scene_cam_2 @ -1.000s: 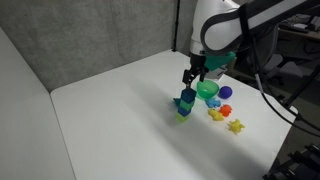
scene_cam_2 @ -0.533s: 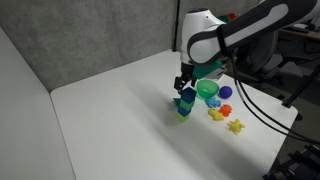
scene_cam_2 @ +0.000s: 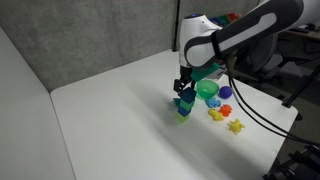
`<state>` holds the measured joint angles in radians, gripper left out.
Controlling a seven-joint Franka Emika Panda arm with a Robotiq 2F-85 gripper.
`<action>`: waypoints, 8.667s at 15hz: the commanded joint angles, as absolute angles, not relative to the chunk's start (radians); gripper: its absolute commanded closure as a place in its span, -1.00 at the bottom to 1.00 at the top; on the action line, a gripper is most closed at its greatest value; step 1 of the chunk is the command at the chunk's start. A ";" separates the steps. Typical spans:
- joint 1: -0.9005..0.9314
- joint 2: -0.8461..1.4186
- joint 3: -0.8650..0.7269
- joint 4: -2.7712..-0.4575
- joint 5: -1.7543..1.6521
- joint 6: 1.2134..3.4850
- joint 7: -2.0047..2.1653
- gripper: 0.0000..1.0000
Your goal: Pick up the top blue block and move the green bowl a little to the left, put the blue block in the green bowl, pick up the top green block and put it in the green bowl, pick up the stacked blue block from the table and put it in the green bowl
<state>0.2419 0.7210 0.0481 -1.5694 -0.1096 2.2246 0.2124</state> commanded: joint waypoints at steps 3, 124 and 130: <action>0.250 0.726 0.043 -1.535 -0.102 2.153 0.230 -0.31; 0.132 0.870 -0.132 -1.347 -0.020 2.120 0.475 -1.00; 0.158 0.795 -0.055 -1.383 -0.024 2.165 0.327 -1.00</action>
